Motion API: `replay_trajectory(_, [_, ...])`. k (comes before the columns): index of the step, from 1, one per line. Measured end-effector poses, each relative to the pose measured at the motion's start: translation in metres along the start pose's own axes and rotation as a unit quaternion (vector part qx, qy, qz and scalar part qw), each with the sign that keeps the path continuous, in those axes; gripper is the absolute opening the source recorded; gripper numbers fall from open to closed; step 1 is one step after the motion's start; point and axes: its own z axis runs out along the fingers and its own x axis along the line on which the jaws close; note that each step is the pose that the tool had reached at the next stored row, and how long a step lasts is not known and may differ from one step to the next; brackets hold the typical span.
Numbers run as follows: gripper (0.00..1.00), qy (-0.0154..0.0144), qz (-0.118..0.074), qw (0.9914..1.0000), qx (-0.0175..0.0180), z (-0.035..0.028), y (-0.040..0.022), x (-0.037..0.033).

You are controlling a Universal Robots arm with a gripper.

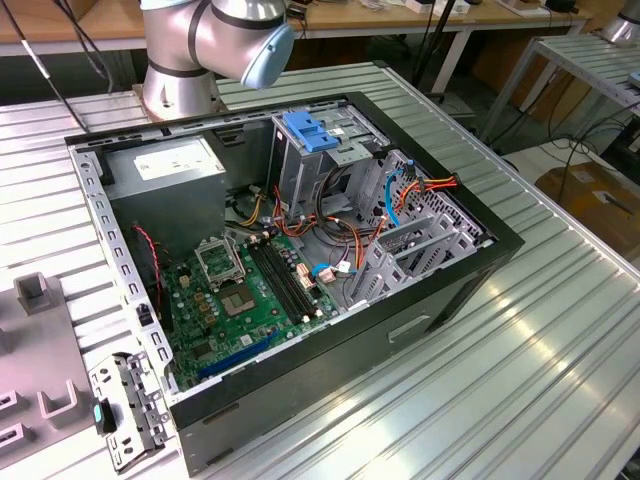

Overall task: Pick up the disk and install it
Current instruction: 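Reach for the disk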

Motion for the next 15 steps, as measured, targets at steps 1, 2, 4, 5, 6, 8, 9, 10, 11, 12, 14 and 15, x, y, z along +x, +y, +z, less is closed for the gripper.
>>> replay_trajectory(1, [0.11,0.0000,0.000,1.00000,0.0000,0.0000,0.0000,0.0001])
replay_trajectory(2, [0.11,0.0000,0.000,1.00000,0.0000,0.0000,0.0000,0.0002])
replay_trajectory(4, [0.11,0.0000,0.000,1.00000,0.0000,0.0000,0.0000,0.0002])
replay_trajectory(5, [0.11,0.0000,0.000,1.00000,0.0000,0.0000,0.0000,0.0002])
replay_trajectory(6, [0.11,0.0000,0.000,1.00000,0.0000,0.0000,0.0000,0.0002])
replay_trajectory(8, [0.11,0.0000,0.000,1.00000,0.0000,0.0000,0.0000,0.0004])
replay_trajectory(9, [0.11,0.0000,0.000,1.00000,0.0000,0.0000,-0.0001,0.0007])
replay_trajectory(10, [0.11,0.0000,0.000,1.00000,0.0000,0.0001,-0.0001,0.0016])
replay_trajectory(11, [0.11,0.0000,0.000,1.00000,0.0000,0.0001,-0.0001,0.0023])
replay_trajectory(12, [0.11,0.0000,0.000,1.00000,0.0000,0.0001,-0.0003,0.0032])
replay_trajectory(14, [0.11,0.0000,0.000,1.00000,0.0000,0.0002,-0.0004,0.0054])
replay_trajectory(15, [0.11,0.0000,0.000,1.00000,0.0000,0.0003,-0.0005,0.0066])
